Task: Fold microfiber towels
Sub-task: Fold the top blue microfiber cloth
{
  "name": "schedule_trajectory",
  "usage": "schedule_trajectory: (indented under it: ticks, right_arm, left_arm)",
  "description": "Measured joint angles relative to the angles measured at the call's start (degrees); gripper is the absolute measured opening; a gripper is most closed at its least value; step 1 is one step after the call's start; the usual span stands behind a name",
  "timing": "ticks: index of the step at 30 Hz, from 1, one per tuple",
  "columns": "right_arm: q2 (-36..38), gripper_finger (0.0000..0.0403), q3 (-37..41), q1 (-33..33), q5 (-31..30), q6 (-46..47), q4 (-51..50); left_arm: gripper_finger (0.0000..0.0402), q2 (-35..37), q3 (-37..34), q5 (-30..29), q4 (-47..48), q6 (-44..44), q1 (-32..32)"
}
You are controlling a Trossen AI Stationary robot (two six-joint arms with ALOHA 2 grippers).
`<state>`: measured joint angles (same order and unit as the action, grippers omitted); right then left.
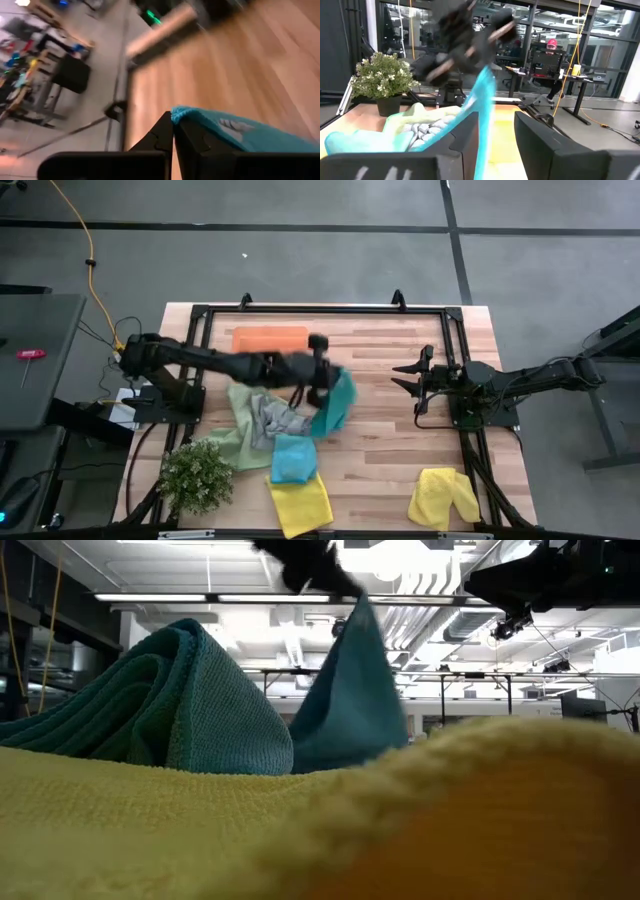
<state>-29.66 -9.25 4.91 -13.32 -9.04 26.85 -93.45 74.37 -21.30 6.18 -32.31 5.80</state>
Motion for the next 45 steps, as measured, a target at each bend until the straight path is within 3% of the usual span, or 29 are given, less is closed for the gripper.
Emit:
schedule_trajectory:
  ticks: [6, 14, 25, 29, 33, 39, 45]
  right_arm:
    - [0.0, 0.0118, 0.0, 0.0, 0.0, 0.0, 0.0]
    - [0.0, 0.0118, 0.0, 0.0, 0.0, 1.6, -2.3]
    - [-5.4, 0.0118, 0.0, 0.0, -2.2, 3.2, -8.7]
    - [-8.9, 0.0118, 0.0, 0.0, -4.0, 4.1, -9.6]
    - [-12.3, 0.0118, 0.0, -0.1, -5.8, 3.6, -9.7]
    - [-16.1, 0.0118, 0.0, -0.7, -5.3, 4.1, -11.2]
    - [-17.2, 0.0118, 0.0, -1.2, -2.0, 4.3, -11.3]
  left_arm:
    - [0.0, 0.0, 7.8, 6.0, 0.1, 13.5, 7.4]
    - [0.0, -1.3, 8.2, 11.5, 7.3, 25.7, 12.9]
    - [0.0, -7.5, 8.1, 16.0, 9.4, 27.2, 12.7]
    - [0.0, -7.3, 11.3, 16.3, 7.9, 27.6, 12.6]
    - [0.0, -7.0, 17.1, 19.5, 5.5, 31.0, 13.1]
    - [0.0, -7.4, 22.4, 29.6, 4.8, 40.6, 12.6]
    - [0.0, -8.3, 22.3, 30.6, 3.2, 45.3, 10.9]
